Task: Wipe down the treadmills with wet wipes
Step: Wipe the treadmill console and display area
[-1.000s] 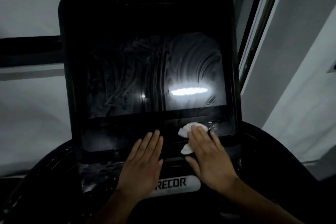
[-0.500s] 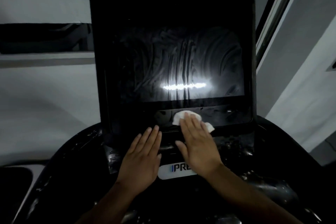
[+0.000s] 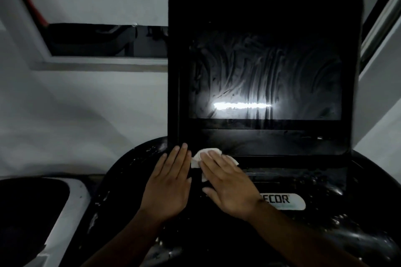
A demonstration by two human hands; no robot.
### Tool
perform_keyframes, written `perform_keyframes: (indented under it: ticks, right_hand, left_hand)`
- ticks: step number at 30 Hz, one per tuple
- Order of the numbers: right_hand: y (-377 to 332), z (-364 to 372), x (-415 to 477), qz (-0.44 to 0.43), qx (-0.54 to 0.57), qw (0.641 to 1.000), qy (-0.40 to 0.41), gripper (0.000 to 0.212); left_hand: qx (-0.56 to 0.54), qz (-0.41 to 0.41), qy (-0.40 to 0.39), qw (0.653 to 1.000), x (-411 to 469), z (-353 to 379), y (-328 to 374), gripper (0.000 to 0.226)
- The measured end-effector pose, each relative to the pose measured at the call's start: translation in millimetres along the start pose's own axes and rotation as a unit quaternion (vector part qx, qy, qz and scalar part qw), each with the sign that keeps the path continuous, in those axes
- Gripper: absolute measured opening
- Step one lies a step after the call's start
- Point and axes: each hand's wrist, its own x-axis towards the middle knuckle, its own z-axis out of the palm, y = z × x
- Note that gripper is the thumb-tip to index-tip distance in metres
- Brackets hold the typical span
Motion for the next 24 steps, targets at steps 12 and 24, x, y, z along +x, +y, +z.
perform_keyframes:
  ticks: [12,24]
  right_hand:
    - [47,-13,-7,-0.096,-0.103,0.99,-0.027,0.058]
    - [84,-25,2,-0.25,-0.169,0.952,-0.06,0.057]
  left_hand:
    - [-0.02,0.004,-0.01,1.0,-6,-4,-9,0.065]
    - [-0.033,0.011,-0.011,0.999,-14,3,-6,0.064]
